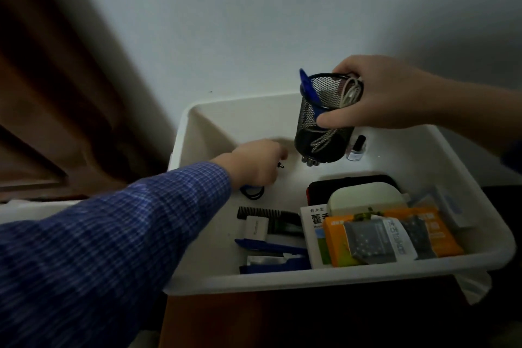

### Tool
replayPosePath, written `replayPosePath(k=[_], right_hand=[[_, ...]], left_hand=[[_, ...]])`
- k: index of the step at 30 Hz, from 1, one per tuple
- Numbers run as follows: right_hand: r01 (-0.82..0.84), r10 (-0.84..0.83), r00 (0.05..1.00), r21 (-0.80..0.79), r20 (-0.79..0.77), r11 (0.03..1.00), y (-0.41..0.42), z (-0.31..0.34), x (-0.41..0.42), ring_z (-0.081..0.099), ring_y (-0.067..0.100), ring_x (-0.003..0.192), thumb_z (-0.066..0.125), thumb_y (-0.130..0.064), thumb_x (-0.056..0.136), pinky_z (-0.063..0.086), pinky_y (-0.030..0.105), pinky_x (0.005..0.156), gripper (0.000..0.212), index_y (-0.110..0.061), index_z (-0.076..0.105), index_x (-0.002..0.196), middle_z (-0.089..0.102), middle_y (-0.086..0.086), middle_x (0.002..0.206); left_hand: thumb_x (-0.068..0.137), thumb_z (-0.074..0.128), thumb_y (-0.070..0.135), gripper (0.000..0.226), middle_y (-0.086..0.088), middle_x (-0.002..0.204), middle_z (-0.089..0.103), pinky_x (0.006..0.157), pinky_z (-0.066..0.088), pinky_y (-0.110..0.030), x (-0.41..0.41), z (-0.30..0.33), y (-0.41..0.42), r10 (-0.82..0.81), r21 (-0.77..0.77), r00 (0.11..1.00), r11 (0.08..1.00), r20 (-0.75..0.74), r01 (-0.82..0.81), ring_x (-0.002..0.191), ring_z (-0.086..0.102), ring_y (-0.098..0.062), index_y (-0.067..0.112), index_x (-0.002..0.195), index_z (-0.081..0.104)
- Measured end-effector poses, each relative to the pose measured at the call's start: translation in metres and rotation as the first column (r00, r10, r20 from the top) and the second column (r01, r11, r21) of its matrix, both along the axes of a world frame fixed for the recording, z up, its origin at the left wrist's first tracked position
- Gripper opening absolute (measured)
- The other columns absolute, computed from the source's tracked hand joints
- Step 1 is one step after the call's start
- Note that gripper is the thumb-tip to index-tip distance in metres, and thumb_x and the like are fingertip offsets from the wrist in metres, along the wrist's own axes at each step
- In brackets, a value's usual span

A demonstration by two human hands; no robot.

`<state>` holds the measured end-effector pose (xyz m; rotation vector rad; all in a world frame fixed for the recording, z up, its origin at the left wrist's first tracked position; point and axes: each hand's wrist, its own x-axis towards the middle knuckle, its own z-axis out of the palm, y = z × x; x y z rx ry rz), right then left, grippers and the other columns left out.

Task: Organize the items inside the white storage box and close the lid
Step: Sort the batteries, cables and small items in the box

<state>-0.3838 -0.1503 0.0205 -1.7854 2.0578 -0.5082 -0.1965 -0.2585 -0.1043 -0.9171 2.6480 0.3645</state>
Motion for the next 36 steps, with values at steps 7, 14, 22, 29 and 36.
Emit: replayPosePath(k=[7,14,22,29,36], right_hand=[[-0.039,0.041,0.998,0.053,-0.053,0.998,-0.011,-0.015,0.010,0.062,0.010,0.087,0.074,-0.070,0.058,0.058,0.039,0.076,0.079,-0.021,0.057,0.118,0.064,-0.007,0.098],[-0.067,0.073,0.994,0.076,-0.078,0.995,-0.025,-0.024,0.018,0.061,0.016,0.090,0.074,-0.064,0.066,0.056,0.039,0.079,0.073,-0.016,0.057,0.118,0.064,-0.002,0.101],[-0.174,0.212,0.942,0.161,-0.262,0.972,-0.039,-0.047,0.041,0.062,0.018,0.082,0.074,-0.061,0.063,0.059,0.040,0.072,0.065,-0.019,0.056,0.109,0.062,-0.001,0.097],[-0.263,0.316,0.829,0.177,-0.462,0.948,-0.053,-0.075,0.046,0.049,0.023,0.092,0.067,-0.069,0.061,0.038,0.035,0.071,0.061,-0.023,0.053,0.099,0.056,-0.004,0.092],[-0.326,0.357,0.812,0.147,-0.463,0.934,-0.057,-0.098,0.051,0.055,0.022,0.080,0.073,-0.061,0.065,0.045,0.034,0.065,0.057,-0.020,0.049,0.096,0.056,-0.002,0.085]], left_hand=[[0.089,0.057,0.016,0.014,0.000,0.091,0.057,0.066,0.043,-0.033,-0.014,-0.008,-0.006,-0.066,-0.112,0.991,0.991,0.118,0.079,0.074,0.051,-0.019,0.024,0.083,0.048],[0.087,0.056,0.017,0.006,-0.002,0.084,0.060,0.069,0.054,-0.036,0.009,0.014,-0.015,0.000,-0.101,0.985,0.995,0.175,0.018,0.077,0.061,-0.023,0.015,0.081,0.057],[0.087,0.058,0.043,0.030,0.000,0.072,0.059,0.080,0.058,-0.041,0.039,0.012,-0.004,0.013,0.003,0.872,1.000,0.489,-0.017,0.072,0.063,-0.021,0.019,0.068,0.056],[0.098,0.048,0.031,0.024,0.001,0.100,0.059,0.070,0.047,-0.035,0.027,0.013,0.013,0.027,-0.222,0.913,0.972,0.408,0.071,0.094,0.063,-0.024,0.016,0.111,0.062],[0.099,0.046,0.036,0.020,0.004,0.079,0.049,0.071,0.047,-0.035,0.029,0.011,0.024,-0.024,-0.175,0.831,0.974,0.556,0.145,0.075,0.053,-0.019,0.020,0.103,0.057]])
